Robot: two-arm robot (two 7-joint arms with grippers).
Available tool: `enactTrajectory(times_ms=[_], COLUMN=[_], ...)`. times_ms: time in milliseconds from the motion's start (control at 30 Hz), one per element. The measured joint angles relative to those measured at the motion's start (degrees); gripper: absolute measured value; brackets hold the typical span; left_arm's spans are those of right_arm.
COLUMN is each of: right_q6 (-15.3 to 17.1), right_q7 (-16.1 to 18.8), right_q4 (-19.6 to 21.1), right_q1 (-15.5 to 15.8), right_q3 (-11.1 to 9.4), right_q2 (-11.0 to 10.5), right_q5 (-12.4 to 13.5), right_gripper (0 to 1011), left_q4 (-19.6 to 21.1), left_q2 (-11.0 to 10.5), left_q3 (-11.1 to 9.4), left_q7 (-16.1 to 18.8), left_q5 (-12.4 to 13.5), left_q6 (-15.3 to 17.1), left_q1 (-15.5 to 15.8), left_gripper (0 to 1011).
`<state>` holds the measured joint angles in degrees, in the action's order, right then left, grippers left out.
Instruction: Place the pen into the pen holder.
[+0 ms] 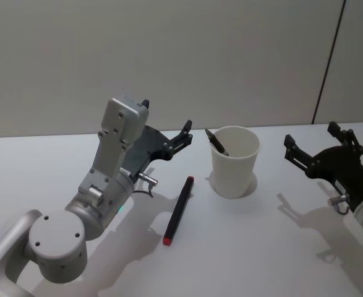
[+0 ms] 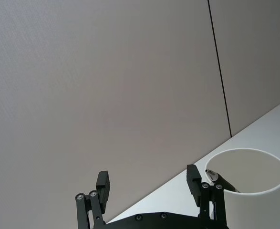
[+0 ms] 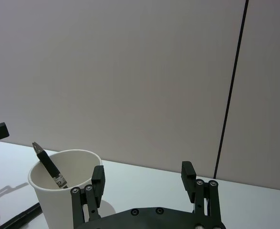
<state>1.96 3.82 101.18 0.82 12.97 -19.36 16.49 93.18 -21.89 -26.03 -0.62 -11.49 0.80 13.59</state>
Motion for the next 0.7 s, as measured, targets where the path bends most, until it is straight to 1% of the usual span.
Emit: enactTrajectory(times_ms=[533,700], right_q6=[0.0,0.0], right_q7=[0.0,0.0], right_q4=[0.1,0.1], right_q1=[0.0,0.0], right_q3=[0.0,0.0], right_q2=[0.0,0.0], right_q5=[0.0,0.0], right_gripper=[1001,1001], left_q4=[0.1,0.7], left_q2=[0.0,-0.3], left_q3=[0.0,0.1], left_q7=[-0.1,-0.7], left_q5=[0.0,-0.7], left_q6=[0.0,0.8], left_q1=[-0.1,-0.4], left_gripper=[1001,1001])
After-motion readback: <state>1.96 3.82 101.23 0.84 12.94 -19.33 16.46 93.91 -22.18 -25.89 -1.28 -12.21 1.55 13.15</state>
